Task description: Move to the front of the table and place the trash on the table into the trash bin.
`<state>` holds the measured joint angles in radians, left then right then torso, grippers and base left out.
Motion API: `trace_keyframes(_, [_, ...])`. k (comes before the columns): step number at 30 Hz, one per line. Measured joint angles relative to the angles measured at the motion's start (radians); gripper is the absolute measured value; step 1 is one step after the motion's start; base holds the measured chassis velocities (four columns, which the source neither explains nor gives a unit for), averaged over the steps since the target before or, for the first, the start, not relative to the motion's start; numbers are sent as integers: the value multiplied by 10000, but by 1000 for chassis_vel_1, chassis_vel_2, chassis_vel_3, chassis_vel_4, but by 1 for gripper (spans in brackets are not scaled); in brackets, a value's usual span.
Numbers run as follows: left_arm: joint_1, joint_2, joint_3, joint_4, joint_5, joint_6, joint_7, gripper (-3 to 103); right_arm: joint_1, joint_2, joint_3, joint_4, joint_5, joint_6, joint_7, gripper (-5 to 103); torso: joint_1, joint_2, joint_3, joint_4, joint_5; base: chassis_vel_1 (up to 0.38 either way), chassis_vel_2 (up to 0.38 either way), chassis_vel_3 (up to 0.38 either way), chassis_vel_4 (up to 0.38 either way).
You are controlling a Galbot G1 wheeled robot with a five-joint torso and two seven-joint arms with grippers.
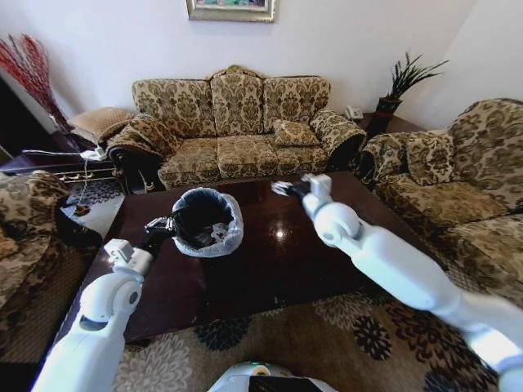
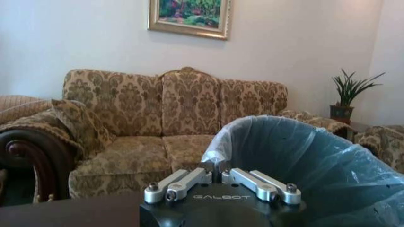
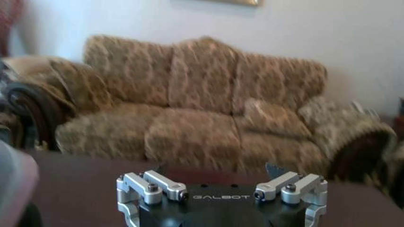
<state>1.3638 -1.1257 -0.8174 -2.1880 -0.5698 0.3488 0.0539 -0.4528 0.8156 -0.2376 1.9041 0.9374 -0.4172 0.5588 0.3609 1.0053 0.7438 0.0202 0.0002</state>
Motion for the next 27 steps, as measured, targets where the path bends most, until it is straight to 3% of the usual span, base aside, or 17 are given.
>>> trace_keyframes(3, [72, -66, 3, 0, 58, -36, 81, 2, -1470, -5, 1320, -3, -344, -3, -308, 100, 0, 0, -1, 0, 1, 0, 0, 0, 0])
trace_keyframes(9, [126, -104, -13, 134, 582, -180, 350, 2, -2361, 43, 2110, -15, -713, 257, -594, 100, -1, 0, -1, 1, -3, 0, 0, 0, 0])
trace_keyframes(11, [135, -138, 12, 169, 710, -182, 361, 2, -2746, 42, 2445, 39, -912, 328, -1071, 100, 0, 0, 0, 2, -3, -15, -24, 27, 22])
trace_keyframes(15, [169, -227, 44, 160, 784, -182, 370, 2, -2994, -5, 2600, 17, -1054, 455, -1529, 100, -1, 0, -1, 1, -5, -63, -71, 100, 89])
trace_keyframes(27, [300, -432, 6, -15, 824, -213, 425, 2, -2868, 74, 2416, -92, -918, 505, -1425, 100, 0, 0, 0, 0, 2, -180, -184, 256, 244])
